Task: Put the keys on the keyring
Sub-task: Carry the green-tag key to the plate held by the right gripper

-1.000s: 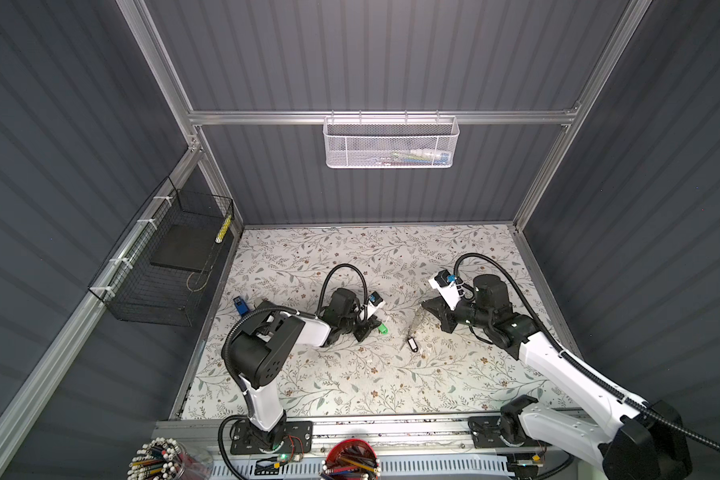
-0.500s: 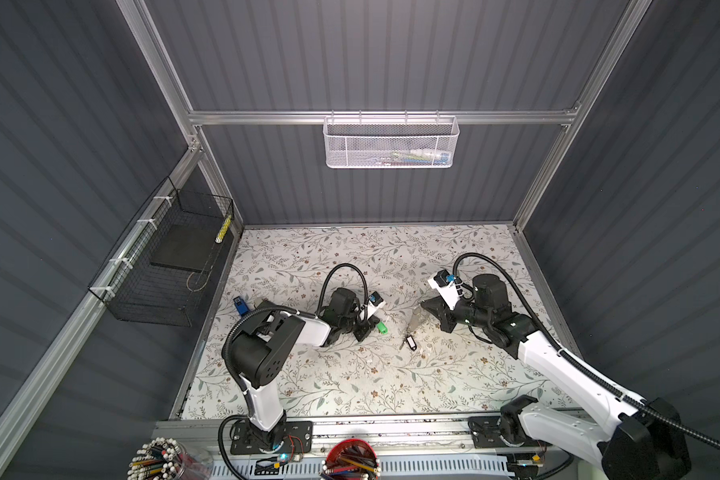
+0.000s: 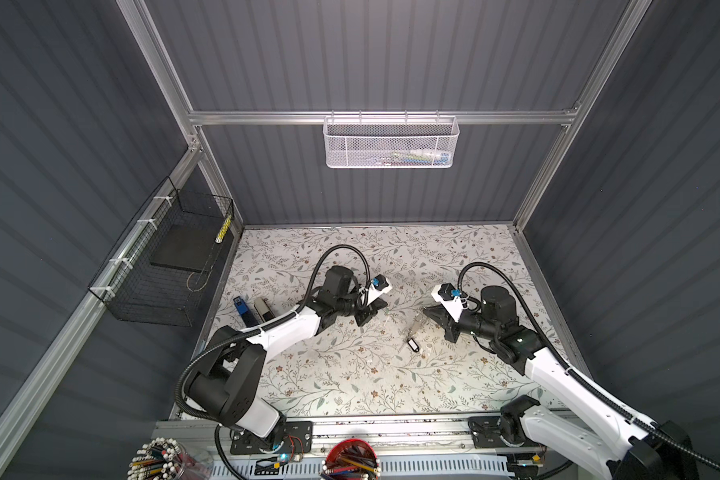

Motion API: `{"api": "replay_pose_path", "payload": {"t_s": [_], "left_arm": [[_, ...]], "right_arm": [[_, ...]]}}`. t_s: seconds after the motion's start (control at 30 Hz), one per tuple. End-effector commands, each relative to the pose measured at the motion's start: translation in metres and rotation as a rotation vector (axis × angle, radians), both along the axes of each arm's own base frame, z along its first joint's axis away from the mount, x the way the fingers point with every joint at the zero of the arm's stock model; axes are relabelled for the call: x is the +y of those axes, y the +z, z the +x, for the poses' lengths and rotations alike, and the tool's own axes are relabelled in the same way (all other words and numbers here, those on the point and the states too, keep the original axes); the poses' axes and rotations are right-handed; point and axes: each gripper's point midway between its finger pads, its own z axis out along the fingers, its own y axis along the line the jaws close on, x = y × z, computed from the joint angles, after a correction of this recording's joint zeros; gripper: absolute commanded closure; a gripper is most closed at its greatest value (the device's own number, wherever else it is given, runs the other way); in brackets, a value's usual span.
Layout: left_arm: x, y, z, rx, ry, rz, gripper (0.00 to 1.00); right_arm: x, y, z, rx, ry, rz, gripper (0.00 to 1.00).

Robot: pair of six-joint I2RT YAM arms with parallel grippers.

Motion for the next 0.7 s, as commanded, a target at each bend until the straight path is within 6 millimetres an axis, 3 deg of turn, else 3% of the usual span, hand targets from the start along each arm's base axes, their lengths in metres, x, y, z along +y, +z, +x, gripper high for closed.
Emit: {"api": "replay_pose_path", "payload": {"t_s": [0.0,0.27,0.4,0.67], "left_arm": [[-0.009,0.016,-0.032,0.041,-0.143,0.010,1.00],[-0.034,0.042,-0.059,0.011,-0.244,-0.016,1.00],[-0.042,0.055,-0.059,0.006,-0.251,-0.048,1.00],[-0.050,0.062,-0.059,0.023,-0.256,-0.081,1.00]], "right_arm": [[0.005,0.018,-0.003,-0.113,0.047,0.039,1.00],[0.007,0.016,-0.007,-0.145,0.061,0.017,1.00],[0.009,0.015,-0.008,-0.150,0.062,0.010,1.00],[0.013,0.013,-0.009,-0.152,0.066,0.000,1.00]]}}
